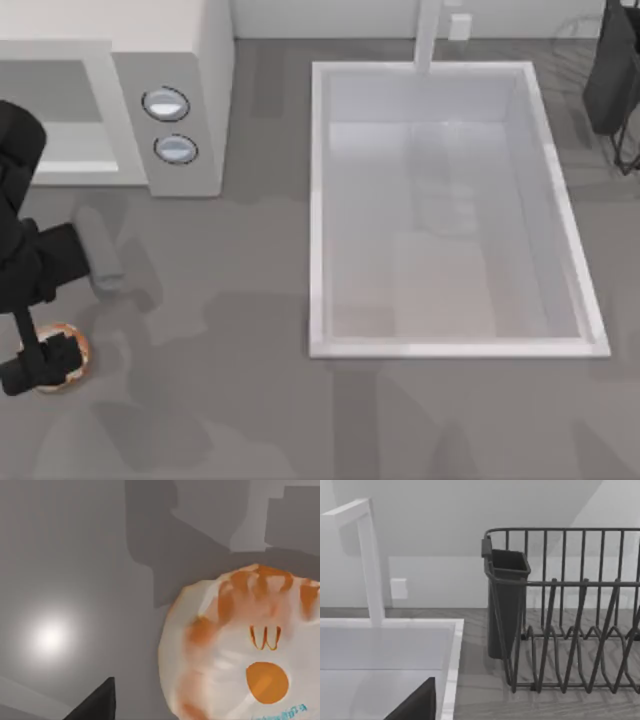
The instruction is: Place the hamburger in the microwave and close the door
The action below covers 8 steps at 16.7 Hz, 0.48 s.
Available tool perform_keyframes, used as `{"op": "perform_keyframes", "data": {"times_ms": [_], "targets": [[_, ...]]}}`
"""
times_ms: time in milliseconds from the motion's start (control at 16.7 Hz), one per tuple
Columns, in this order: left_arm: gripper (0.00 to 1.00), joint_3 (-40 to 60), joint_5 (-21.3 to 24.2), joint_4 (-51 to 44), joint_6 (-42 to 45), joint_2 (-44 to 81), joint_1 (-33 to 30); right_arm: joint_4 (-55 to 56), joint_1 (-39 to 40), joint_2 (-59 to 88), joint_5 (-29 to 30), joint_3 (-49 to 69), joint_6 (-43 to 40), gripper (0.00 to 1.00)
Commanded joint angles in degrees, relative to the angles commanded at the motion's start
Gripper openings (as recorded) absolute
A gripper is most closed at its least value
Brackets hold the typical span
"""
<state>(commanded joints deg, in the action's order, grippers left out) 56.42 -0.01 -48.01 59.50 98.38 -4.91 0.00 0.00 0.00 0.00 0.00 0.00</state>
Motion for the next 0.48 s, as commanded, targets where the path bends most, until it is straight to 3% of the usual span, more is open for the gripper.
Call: {"op": "perform_keyframes", "data": {"times_ms": [240, 480], "targets": [[1.00, -4.7, 0.0, 10.2, 0.1, 4.9, 0.1, 0.0, 0.0, 0.0, 0.0, 0.0, 0.0, 1.00], [1.00, -6.1, 0.0, 12.5, 0.2, 6.3, 0.1, 0.0, 0.0, 0.0, 0.0, 0.0, 0.0, 1.00]]}}
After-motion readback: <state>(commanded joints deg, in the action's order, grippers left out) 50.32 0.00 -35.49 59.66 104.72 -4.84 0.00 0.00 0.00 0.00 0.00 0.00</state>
